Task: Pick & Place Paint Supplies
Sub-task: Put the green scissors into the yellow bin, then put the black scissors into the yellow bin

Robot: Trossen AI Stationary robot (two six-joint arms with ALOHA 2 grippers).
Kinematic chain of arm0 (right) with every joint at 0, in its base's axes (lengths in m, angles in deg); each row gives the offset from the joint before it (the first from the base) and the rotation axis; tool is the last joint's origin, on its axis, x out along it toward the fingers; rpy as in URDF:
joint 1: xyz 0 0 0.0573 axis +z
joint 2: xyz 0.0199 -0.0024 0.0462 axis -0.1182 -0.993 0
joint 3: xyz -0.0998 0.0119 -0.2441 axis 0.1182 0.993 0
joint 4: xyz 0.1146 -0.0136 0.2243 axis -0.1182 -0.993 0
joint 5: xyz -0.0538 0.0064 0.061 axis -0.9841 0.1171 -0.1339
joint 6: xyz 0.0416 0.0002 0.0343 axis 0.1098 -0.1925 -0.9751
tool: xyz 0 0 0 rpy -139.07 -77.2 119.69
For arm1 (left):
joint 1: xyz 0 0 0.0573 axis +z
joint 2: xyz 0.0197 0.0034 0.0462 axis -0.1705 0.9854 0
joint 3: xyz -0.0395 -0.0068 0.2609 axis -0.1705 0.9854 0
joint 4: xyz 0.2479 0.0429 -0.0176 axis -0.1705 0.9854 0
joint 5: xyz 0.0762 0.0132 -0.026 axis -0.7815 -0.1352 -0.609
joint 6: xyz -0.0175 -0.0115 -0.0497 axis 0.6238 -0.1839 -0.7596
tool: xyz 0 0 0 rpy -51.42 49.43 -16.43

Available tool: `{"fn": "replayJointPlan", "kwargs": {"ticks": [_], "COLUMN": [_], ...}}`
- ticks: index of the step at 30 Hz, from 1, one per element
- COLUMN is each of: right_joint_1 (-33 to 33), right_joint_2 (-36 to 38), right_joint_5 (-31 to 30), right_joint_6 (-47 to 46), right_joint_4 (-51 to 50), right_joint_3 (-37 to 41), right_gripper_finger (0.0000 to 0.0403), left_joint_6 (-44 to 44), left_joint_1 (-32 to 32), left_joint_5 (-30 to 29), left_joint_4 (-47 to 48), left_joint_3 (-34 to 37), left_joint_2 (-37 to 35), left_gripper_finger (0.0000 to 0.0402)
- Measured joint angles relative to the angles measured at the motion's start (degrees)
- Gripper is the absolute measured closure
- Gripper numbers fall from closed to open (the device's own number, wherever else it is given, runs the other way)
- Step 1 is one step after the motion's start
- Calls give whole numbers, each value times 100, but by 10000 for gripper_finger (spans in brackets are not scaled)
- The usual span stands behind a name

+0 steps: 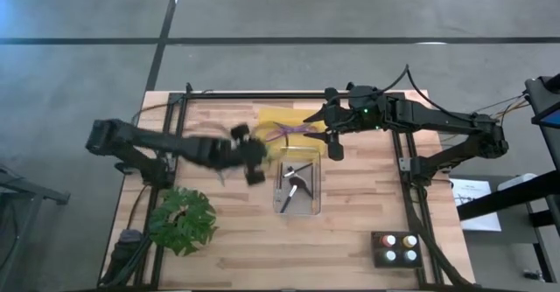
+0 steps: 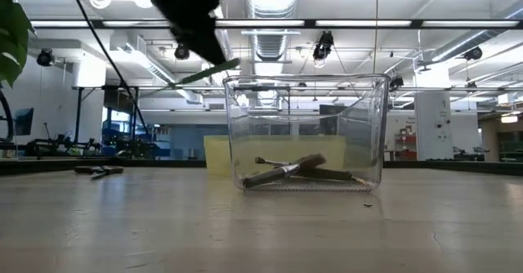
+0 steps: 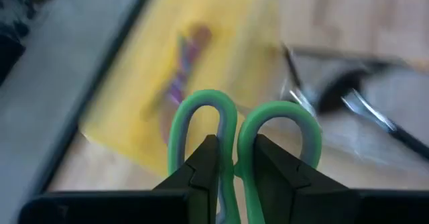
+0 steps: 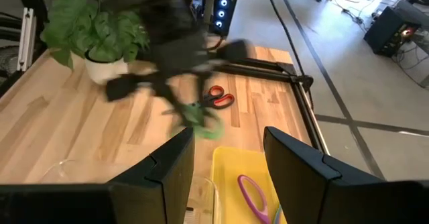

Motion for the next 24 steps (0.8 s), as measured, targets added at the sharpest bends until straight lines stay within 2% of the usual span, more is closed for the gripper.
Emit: {"fn": "replayJointPlan", "kwargs": {"ticks": [2, 6, 9, 11, 13, 15, 20, 24], "right_joint_1": [0, -2, -2, -13, -17, -20, -15, -13], "right_joint_2": [34, 141, 248, 328, 408, 459, 515, 523], "right_joint_5": [-2, -20, -72, -171, -178, -177, -175, -175], "right_joint_6": [10, 31, 41, 42, 39, 41, 43, 82], "right_joint_4": [-8, -131, -220, -345, -355, -414, -451, -463], "right_joint_3": [0, 0, 0, 2, 0, 0, 0, 8], "right_gripper_finger": [225, 225, 225, 225, 225, 225, 225, 225], "left_joint_6": [664, 1761, 2186, 2375, 2510, 2605, 2770, 2905], "left_joint_1": [583, 1703, 2382, 2709, 2899, 2963, 2942, 2938], "left_joint_5": [384, 1691, 2475, 2745, 2989, 3245, 3358, 3336], "left_joint_4": [-550, -1771, -2248, -2376, -2470, -2540, -2571, -2585], "left_joint_3": [-4, -115, -326, -504, -690, -845, -1213, -1321], "left_joint_2": [-61, 26, 268, 507, 797, 1117, 1981, 2252], "left_gripper_finger": [330, 330, 330, 331, 377, 398, 401, 400]}}
